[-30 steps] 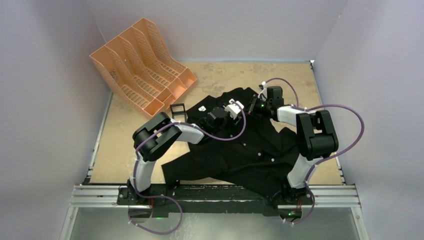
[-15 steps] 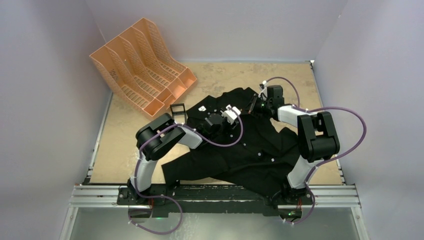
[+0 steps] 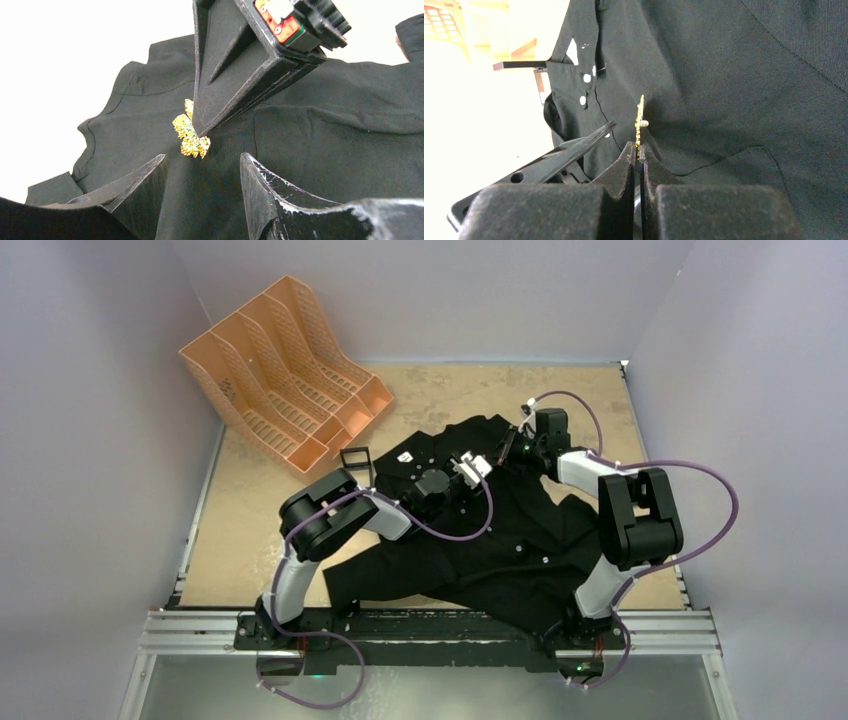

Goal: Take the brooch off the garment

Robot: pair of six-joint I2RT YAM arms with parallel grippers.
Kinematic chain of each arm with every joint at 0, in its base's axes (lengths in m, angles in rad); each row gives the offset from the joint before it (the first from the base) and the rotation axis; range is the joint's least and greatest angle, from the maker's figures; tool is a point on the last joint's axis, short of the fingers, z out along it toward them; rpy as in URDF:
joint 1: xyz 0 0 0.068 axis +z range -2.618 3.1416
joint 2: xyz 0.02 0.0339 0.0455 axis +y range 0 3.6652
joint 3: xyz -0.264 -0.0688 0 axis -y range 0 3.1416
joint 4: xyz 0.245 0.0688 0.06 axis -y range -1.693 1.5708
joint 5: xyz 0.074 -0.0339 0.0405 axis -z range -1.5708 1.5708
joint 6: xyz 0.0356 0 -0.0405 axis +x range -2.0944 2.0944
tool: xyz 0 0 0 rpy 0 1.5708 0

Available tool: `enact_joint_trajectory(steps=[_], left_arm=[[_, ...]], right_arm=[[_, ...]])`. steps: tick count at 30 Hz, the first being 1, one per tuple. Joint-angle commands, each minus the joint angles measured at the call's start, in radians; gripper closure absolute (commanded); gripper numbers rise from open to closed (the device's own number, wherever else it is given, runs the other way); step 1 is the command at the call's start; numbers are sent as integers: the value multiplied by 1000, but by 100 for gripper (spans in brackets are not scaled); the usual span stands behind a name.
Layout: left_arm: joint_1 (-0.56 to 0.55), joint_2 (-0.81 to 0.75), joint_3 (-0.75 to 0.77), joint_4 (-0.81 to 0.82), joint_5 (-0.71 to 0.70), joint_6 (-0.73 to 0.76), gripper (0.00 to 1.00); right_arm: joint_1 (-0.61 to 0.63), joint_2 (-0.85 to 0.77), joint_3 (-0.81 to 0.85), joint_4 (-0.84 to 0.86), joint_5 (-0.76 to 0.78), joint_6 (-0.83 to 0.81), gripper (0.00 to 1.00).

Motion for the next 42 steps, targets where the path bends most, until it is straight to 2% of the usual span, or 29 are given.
enact_joint_trajectory(steps=[1, 8, 17, 20, 25, 30, 35, 42], left_arm=[[-7, 44, 46, 94, -19, 49, 46], [-23, 79, 47, 195, -82, 103, 49], [-39, 125, 87, 224, -111, 152, 55], [-40, 137, 98, 219, -122, 156, 60], [-41, 155, 104, 206, -124, 151, 75], [-41, 157, 95, 204, -121, 137, 86], [-41, 146, 93, 182, -123, 118, 97], [-41, 118, 93, 102, -132, 55, 100]], right_arm=[[1, -51, 4, -19, 17, 10, 100], [1, -62, -11, -13, 5, 20, 100], [1, -61, -30, 10, -6, 32, 99], [1, -59, -31, 16, -12, 32, 97], [1, -62, -28, 25, -22, 30, 94], [1, -55, -19, 33, -30, 27, 93], [1, -50, -14, 38, -58, 24, 88], [0, -69, -11, 68, -60, 13, 76]])
